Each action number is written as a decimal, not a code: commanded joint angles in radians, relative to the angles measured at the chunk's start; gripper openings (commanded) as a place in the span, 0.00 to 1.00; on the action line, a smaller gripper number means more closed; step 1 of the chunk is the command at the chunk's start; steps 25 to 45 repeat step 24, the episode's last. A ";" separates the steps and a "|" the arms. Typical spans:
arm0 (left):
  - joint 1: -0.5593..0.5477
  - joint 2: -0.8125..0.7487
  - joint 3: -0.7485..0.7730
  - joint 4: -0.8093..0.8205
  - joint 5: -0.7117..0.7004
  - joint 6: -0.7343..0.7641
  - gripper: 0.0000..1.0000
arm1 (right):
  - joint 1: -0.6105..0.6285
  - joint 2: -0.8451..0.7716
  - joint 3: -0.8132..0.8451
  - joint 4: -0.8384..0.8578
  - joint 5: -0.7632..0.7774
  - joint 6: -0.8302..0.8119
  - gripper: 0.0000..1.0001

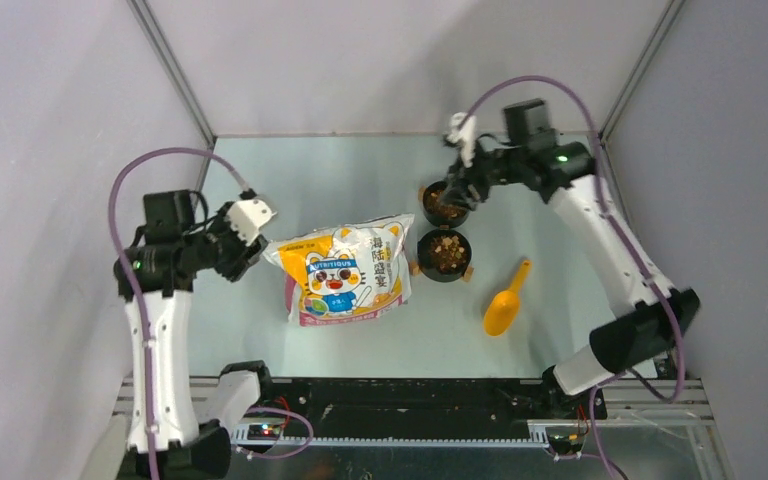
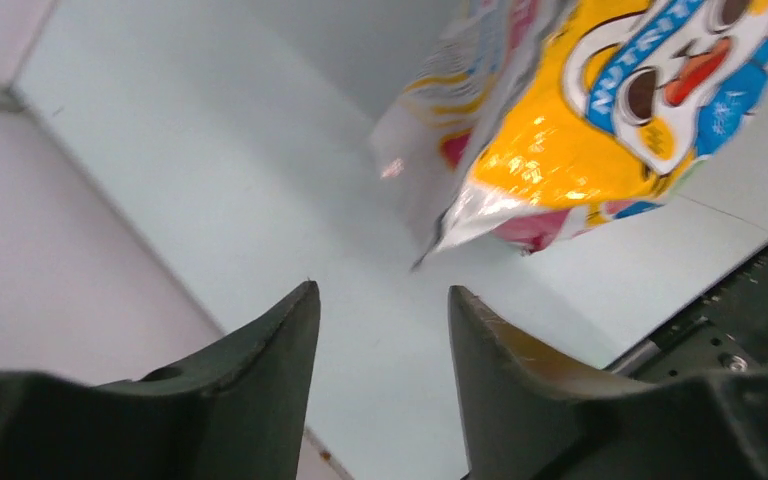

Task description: Serve the pet food

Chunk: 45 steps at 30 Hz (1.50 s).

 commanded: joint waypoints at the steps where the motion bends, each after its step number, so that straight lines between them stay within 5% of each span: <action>1: 0.093 -0.159 -0.034 0.096 -0.075 -0.191 0.64 | -0.205 -0.190 -0.072 0.083 0.047 0.236 0.59; 6: 0.103 -0.313 -0.151 0.299 -0.185 -0.548 0.83 | -0.404 -0.296 -0.256 0.108 0.098 0.346 0.89; 12: 0.103 -0.348 -0.115 0.437 -0.331 -0.888 0.94 | -0.513 -0.395 -0.326 0.172 0.461 0.617 0.97; 21: 0.107 -0.258 -0.022 0.558 -0.253 -0.882 0.98 | -0.646 -0.512 -0.131 0.238 0.505 0.728 1.00; 24: 0.107 -0.252 -0.019 0.546 -0.167 -0.854 1.00 | -0.665 -0.552 -0.146 0.255 0.513 0.726 0.99; 45: 0.107 -0.252 -0.019 0.546 -0.167 -0.854 1.00 | -0.665 -0.552 -0.146 0.255 0.513 0.726 0.99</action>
